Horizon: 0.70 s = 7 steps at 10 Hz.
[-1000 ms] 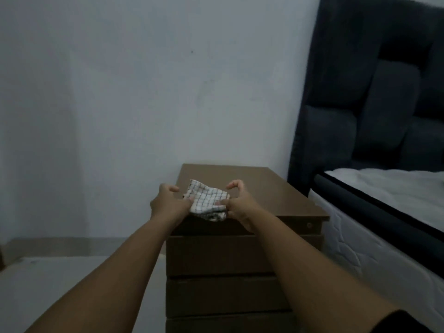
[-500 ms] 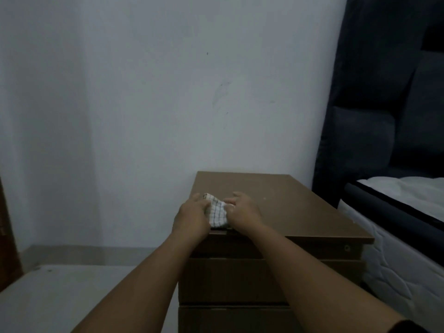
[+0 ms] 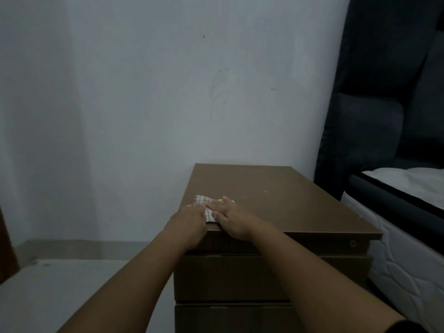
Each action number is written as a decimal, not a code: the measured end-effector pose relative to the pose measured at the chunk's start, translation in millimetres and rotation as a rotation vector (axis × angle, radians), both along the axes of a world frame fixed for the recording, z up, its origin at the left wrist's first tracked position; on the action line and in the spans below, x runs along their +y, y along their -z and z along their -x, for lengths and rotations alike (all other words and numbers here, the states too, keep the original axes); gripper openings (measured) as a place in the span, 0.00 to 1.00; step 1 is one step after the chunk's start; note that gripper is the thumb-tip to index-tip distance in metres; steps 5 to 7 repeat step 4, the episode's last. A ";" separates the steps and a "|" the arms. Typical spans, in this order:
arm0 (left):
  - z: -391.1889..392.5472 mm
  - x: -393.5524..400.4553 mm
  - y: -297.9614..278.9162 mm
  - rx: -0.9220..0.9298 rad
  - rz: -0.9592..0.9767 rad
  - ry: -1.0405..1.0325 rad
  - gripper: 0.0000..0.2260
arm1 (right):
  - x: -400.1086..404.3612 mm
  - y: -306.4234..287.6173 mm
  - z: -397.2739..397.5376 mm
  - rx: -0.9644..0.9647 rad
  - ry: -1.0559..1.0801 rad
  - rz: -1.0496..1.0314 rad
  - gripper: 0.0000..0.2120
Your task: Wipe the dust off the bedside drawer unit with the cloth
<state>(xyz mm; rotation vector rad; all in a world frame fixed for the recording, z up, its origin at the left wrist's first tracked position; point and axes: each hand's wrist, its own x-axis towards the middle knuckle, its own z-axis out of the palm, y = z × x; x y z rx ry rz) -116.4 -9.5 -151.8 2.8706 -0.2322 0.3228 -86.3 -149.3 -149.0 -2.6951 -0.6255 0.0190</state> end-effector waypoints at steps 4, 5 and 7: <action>50.1 -9.5 9.6 -0.168 0.379 0.040 0.22 | -11.7 16.5 83.8 -0.311 0.025 -0.349 0.22; 50.1 -9.5 9.6 -0.168 0.379 0.040 0.22 | -11.7 16.5 83.8 -0.311 0.025 -0.349 0.22; 50.1 -9.5 9.6 -0.168 0.379 0.040 0.22 | -11.7 16.5 83.8 -0.311 0.025 -0.349 0.22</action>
